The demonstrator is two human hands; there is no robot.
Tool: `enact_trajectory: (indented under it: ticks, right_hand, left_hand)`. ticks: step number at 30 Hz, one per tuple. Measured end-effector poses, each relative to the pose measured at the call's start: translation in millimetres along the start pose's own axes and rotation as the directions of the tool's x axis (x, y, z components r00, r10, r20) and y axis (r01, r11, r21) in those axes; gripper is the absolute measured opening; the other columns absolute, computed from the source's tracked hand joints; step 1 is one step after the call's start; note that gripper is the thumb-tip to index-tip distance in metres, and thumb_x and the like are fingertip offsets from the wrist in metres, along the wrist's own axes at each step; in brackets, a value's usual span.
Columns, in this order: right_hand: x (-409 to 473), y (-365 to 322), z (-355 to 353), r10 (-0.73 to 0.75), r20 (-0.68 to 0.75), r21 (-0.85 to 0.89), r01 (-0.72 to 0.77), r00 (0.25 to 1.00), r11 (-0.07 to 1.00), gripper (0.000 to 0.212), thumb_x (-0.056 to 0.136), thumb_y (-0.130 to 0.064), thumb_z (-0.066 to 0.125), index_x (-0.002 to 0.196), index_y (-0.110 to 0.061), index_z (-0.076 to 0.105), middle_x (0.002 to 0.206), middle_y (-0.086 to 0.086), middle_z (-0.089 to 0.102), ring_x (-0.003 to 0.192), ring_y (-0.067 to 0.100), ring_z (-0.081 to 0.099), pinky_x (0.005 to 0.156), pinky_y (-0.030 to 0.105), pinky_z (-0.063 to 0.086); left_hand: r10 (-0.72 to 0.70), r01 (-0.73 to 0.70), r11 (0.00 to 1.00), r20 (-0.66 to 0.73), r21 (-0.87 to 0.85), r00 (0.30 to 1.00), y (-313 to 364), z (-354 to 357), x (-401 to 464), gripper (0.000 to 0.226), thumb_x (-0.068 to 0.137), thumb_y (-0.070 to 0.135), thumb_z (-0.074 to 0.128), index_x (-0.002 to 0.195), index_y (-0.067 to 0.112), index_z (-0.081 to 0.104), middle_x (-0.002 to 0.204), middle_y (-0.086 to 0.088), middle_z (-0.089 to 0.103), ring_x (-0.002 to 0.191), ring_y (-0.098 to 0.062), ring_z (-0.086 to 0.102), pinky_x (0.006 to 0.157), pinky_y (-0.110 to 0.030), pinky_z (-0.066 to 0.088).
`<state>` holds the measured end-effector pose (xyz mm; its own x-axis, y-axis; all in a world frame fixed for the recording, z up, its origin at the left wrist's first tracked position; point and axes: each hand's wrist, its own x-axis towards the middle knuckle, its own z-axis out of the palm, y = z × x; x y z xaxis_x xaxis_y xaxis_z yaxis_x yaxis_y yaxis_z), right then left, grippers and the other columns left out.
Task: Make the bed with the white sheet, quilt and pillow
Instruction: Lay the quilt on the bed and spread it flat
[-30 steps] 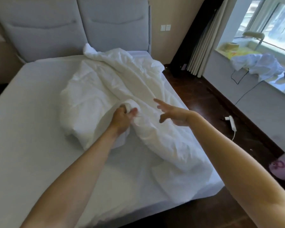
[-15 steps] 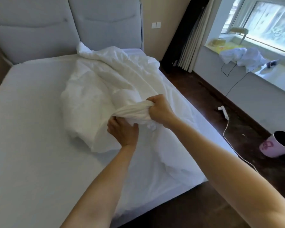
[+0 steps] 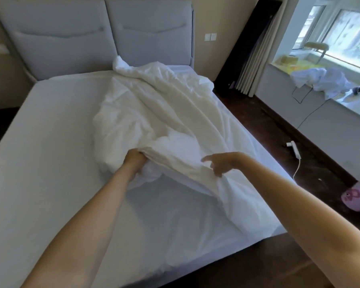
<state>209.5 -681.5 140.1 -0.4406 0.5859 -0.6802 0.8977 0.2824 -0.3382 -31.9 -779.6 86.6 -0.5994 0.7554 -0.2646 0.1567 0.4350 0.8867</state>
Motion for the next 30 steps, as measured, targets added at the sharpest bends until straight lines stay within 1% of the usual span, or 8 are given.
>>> enact_trajectory:
  ticks: [6, 10, 13, 16, 21, 24, 27, 30]
  right_hand:
    - [-15.1, -137.4, 52.0, -0.406, -0.47, 0.015, 0.467, 0.784, 0.884, 0.104, 0.075, -0.013, 0.073, 0.152, -0.027, 0.004, 0.142, 0.014, 0.045, 0.123, 0.028, 0.049, 0.101, 0.039, 0.043]
    - [-8.3, -169.6, 72.7, -0.192, -0.865, 0.027, 0.425, 0.464, 0.905, 0.016, 0.072, -0.004, 0.058, 0.084, -0.008, 0.069, 0.075, 0.01, 0.069, 0.076, 0.027, 0.066, 0.067, 0.036, 0.05]
    - [-18.5, -206.1, 85.6, -0.027, -0.901, 0.252, 0.572, 0.434, 0.781, 0.021, 0.068, 0.009, 0.052, 0.065, -0.008, 0.064, 0.061, 0.0, 0.06, 0.061, 0.009, 0.057, 0.053, 0.022, 0.043]
    - [-32.1, -227.8, 99.8, 0.071, -0.872, 0.416, 0.657, 0.484, 0.629, 0.031, 0.072, 0.011, 0.046, 0.061, -0.012, 0.064, 0.058, -0.003, 0.057, 0.058, 0.01, 0.053, 0.051, 0.022, 0.04]
    - [-41.4, -201.4, 107.2, 0.196, -0.796, 0.581, 0.629, 0.573, 0.516, 0.037, 0.083, 0.006, 0.049, 0.055, -0.018, 0.056, 0.053, -0.005, 0.055, 0.053, 0.01, 0.053, 0.05, 0.02, 0.044]
    - [-22.9, -168.4, 120.6, 0.171, -0.796, 0.482, 0.438, 0.58, 0.759, 0.028, 0.08, 0.001, 0.055, 0.057, -0.016, 0.055, 0.059, 0.001, 0.057, 0.058, 0.014, 0.056, 0.052, 0.022, 0.042]
    - [5.0, -144.6, 138.7, 0.074, -0.457, 0.207, 0.024, 0.886, 0.978, 0.006, 0.078, -0.006, 0.065, 0.078, -0.011, 0.065, 0.088, 0.011, 0.065, 0.09, 0.025, 0.061, 0.071, 0.03, 0.043]
    - [1.0, -183.3, 157.2, -0.011, 0.075, 0.129, 0.001, 0.997, 0.992, 0.075, 0.08, -0.021, 0.075, 0.144, -0.025, 0.037, 0.14, 0.002, 0.045, 0.131, 0.023, 0.042, 0.106, 0.031, 0.034]
  left_hand:
    - [0.357, -0.573, 0.538, 0.449, 0.618, 0.819, 82.0, -52.0, -55.8, 0.014, 0.073, 0.016, 0.066, 0.086, 0.011, 0.064, 0.081, -0.003, 0.066, 0.078, -0.022, 0.063, 0.061, -0.029, 0.046]
    - [0.412, -0.491, 0.868, 0.446, 0.073, 0.794, 42.1, -107.3, -62.4, 0.026, 0.081, 0.018, 0.069, 0.105, 0.015, 0.062, 0.092, 0.001, 0.063, 0.085, -0.015, 0.06, 0.07, -0.023, 0.047]
    - [-0.013, -0.006, 0.969, -0.078, -0.246, 0.997, -36.9, -117.2, -29.7, 0.054, 0.084, 0.043, 0.06, 0.129, 0.014, 0.05, 0.125, -0.009, 0.055, 0.117, -0.028, 0.052, 0.098, -0.037, 0.043]
    - [-0.61, 0.611, 0.544, 0.228, -0.575, 0.759, -106.7, -101.7, -26.8, 0.083, 0.081, 0.073, 0.044, 0.145, 0.021, 0.032, 0.147, -0.011, 0.033, 0.134, -0.038, 0.032, 0.109, -0.058, 0.026]
    - [-0.188, 0.386, 0.067, 0.368, -0.92, 0.911, -109.1, -103.0, 19.9, 0.043, 0.091, 0.041, 0.054, 0.125, 0.014, 0.054, 0.132, -0.017, 0.052, 0.11, -0.034, 0.056, 0.074, -0.046, 0.057]
    - [-0.202, 0.175, 0.284, 0.12, -0.943, 0.972, -93.2, -147.8, 63.9, 0.034, 0.093, 0.014, 0.051, 0.126, 0.012, 0.059, 0.129, -0.013, 0.06, 0.102, -0.032, 0.063, 0.072, -0.046, 0.058]
    - [-0.028, -0.002, 0.678, -0.028, -0.735, 0.999, -88.6, -192.5, 71.2, 0.042, 0.081, 0.009, 0.063, 0.123, 0.016, 0.061, 0.12, -0.012, 0.065, 0.101, -0.032, 0.065, 0.082, -0.046, 0.054]
    - [0.135, -0.144, 0.916, -0.05, -0.375, 0.99, -68.6, -227.5, 43.5, 0.042, 0.078, 0.004, 0.064, 0.119, 0.015, 0.066, 0.111, -0.008, 0.065, 0.099, -0.026, 0.063, 0.088, -0.037, 0.051]
